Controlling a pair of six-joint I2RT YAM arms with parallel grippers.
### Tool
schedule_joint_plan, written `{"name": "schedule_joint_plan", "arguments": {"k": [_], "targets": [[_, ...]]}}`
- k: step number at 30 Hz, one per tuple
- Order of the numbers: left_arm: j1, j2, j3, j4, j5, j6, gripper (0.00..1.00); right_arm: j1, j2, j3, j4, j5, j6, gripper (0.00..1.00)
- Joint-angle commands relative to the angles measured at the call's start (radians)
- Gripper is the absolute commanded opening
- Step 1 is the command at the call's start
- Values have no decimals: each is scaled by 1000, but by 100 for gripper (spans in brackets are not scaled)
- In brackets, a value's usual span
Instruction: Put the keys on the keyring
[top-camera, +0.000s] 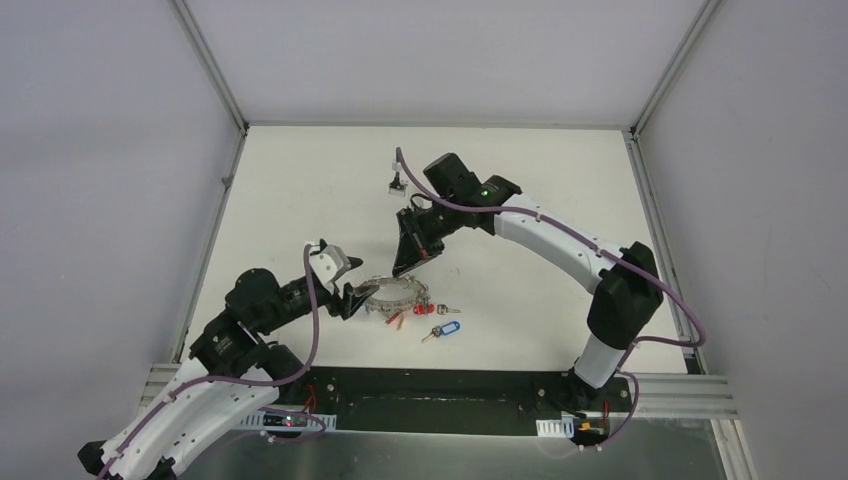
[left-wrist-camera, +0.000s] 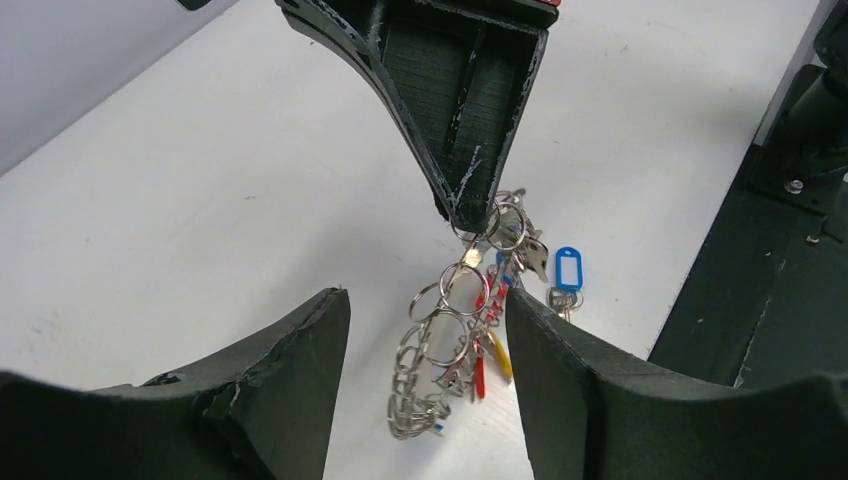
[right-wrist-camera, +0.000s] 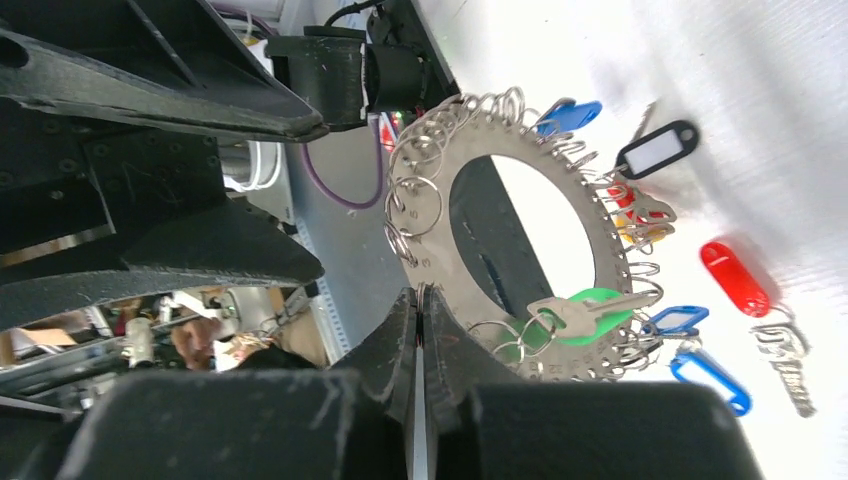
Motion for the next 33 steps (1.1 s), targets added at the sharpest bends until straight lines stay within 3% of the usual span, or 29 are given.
{"name": "schedule_joint_plan", "arguments": {"k": [1,10,17,21,27,33], "targets": [[-6,24,63,-4,26,136,59,-5,-1,128,-163,45,-192,0],[-6,123,97,14,90,182,52,-10,-36,143,-176,80,-285,0],[-6,201,95,90,133,176,50,-11,-128,75,-42,103,-300,0],[-6,238,97,126,170,174,44,-13,-177,47,9,165,-307,0],[-6,281,97,159,270,134,35,-17,-165,104,-65,206,-287,0],[-6,298,96,176,307,96,35,-17,-92,209,-247,217,-298,0]]}}
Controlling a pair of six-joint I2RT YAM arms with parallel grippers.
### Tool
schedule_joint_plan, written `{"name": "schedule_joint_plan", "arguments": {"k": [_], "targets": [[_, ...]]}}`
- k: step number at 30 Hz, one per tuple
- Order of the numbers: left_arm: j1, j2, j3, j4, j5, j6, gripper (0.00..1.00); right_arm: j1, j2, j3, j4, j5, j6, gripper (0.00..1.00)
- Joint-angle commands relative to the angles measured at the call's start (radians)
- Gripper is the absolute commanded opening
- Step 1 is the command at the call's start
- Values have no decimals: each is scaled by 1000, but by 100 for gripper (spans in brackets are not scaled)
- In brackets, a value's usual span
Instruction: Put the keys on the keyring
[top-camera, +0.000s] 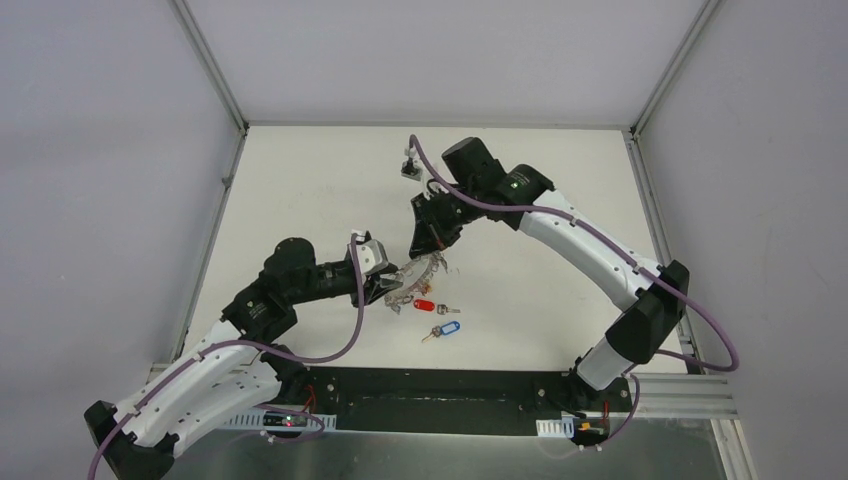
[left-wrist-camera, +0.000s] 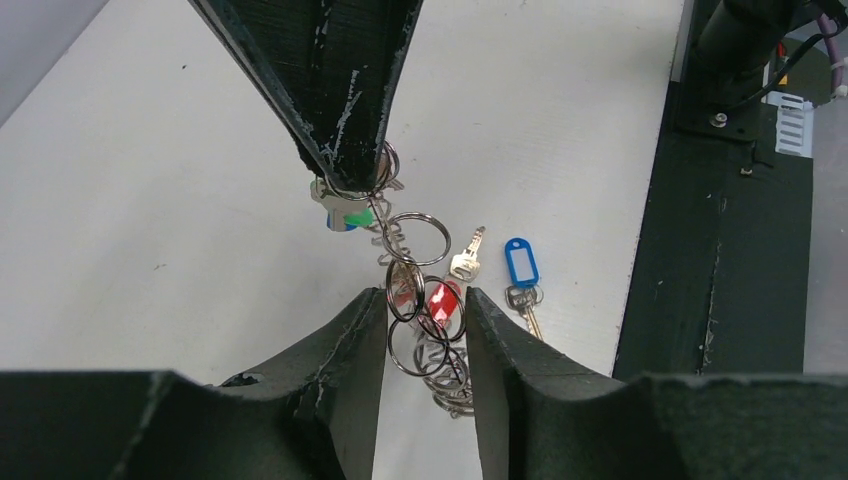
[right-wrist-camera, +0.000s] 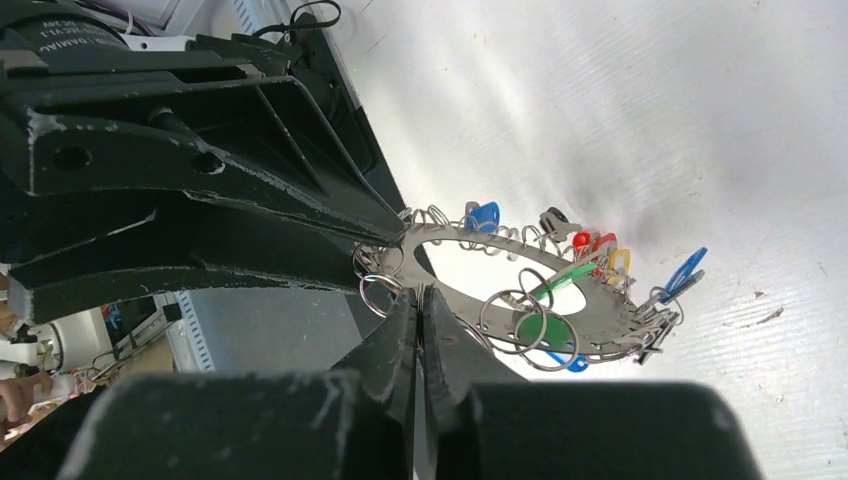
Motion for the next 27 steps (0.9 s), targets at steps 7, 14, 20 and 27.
{"name": "schedule_joint_plan", "arguments": {"k": [7,14,20,27], "targets": [[-6,-16,24,80,-35,-102,44,-3,110,164,-271,-105,-73,0],[-6,-53,0,117,-71,-171,44,-4,125,149,-318,-172,-141,0],[-7,-52,-37,115,-75,-198,40,-4,142,170,-326,-212,-142,0],[-7,-8,-102,226,15,-275,34,-8,130,154,-278,-223,-113,0]]}}
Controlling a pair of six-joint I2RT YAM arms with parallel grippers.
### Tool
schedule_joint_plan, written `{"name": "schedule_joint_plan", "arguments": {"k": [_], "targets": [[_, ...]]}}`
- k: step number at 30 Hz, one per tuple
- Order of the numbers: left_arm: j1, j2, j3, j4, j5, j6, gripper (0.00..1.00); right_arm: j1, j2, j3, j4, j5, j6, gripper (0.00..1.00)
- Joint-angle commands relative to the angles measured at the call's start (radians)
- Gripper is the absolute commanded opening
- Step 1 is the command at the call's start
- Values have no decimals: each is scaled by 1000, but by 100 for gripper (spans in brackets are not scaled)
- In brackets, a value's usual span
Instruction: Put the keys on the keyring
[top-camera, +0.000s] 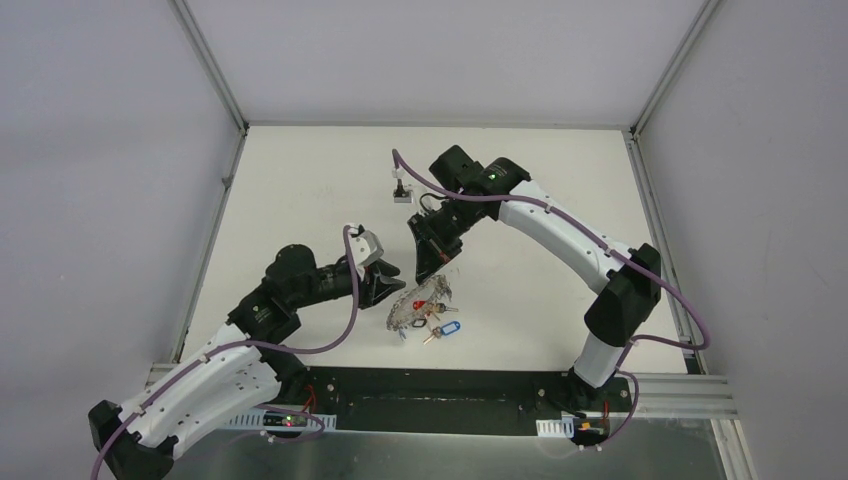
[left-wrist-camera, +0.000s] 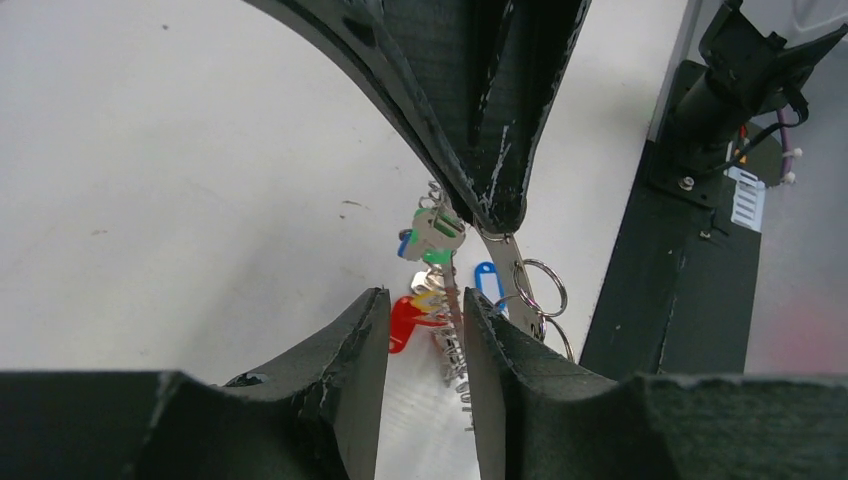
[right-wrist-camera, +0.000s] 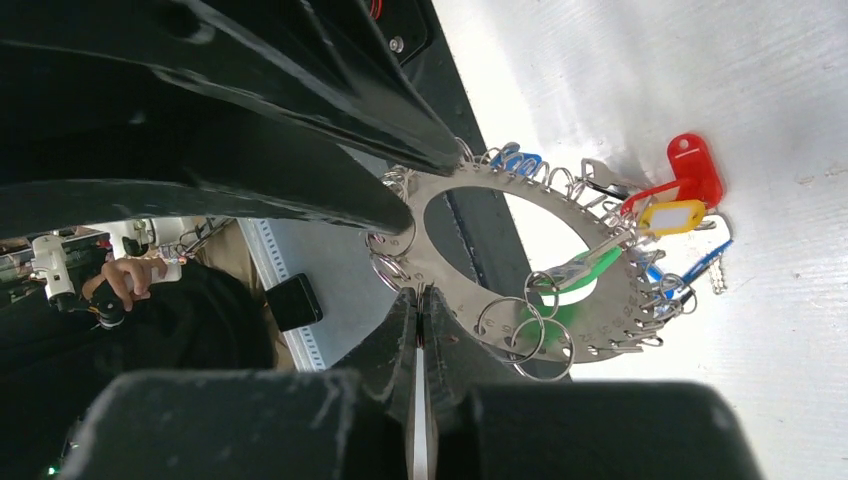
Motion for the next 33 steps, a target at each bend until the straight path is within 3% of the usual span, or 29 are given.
{"name": "schedule_joint_plan", "arguments": {"k": [1,12,19,24,33], "targets": [[-6,29,-42,147,78,-82,33,-9,-19,35,55,-58,25,0],[-6,71,-112,424,213,-194,30,-20,-69,-59,170,-139,20,0],[-6,48,-135,435,220,-206,26,-30,-137,-133,259,-212,-44,0],[-6,35,-135,411,210,-214,18,-37,-197,-179,338,-239,-52,0],[-6,18,-139,445,190,-245,24,-49,-246,-226,388,-265,-60,0]]}}
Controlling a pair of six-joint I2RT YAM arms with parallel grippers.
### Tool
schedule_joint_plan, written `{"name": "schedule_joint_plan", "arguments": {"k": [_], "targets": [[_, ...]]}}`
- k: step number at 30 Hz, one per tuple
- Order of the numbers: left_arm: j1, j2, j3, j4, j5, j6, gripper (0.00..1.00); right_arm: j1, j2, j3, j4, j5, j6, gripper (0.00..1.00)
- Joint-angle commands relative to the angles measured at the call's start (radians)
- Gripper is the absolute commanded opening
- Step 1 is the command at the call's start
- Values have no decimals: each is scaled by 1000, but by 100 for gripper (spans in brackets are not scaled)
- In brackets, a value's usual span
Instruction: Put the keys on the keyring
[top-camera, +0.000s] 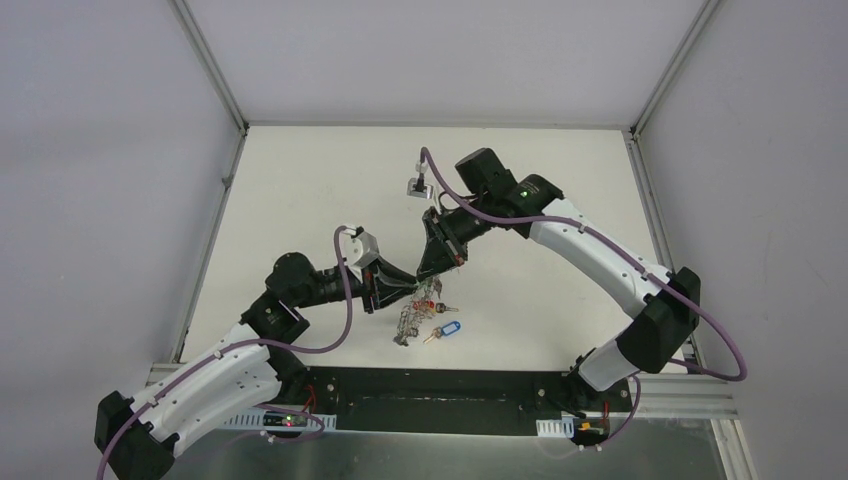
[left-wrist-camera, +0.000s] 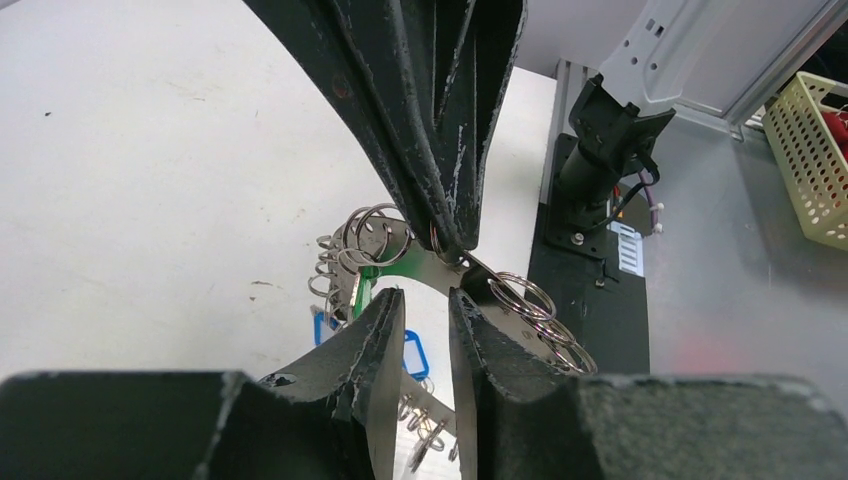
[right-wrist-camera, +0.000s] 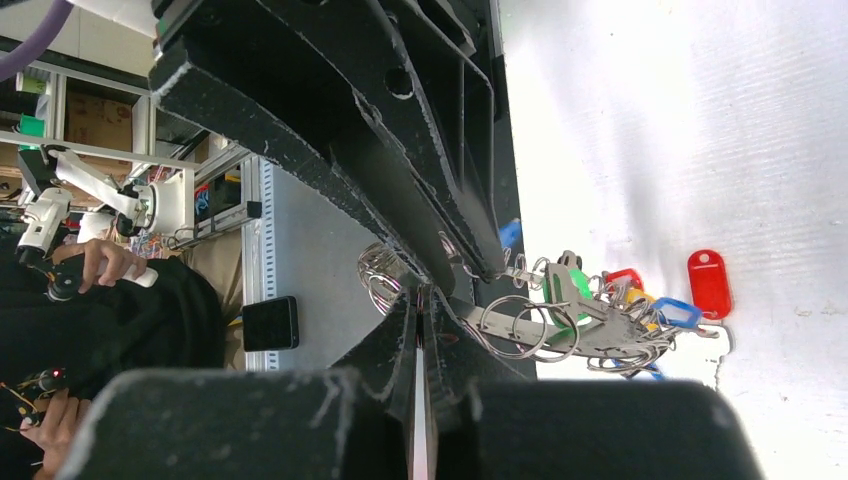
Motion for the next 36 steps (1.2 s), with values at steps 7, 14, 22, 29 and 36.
{"name": "schedule_joint_plan", "arguments": {"k": [7,14,22,29,36], "targets": [[-7,-20,9,127,36,-61,24,-10,-26,15,71,-20,21,0],[-7,5,15,120,54,-79,12,-10,8,61,1,26,37,0],[-6,68,26,170,76,-126,13,-10,16,68,-5,-3,49,0],[-7,105,24,256,88,-161,15,-8,30,68,-22,16,49,0],[-6,122,-10,342,70,-205,3,-8,35,65,-20,48,66,0]]}}
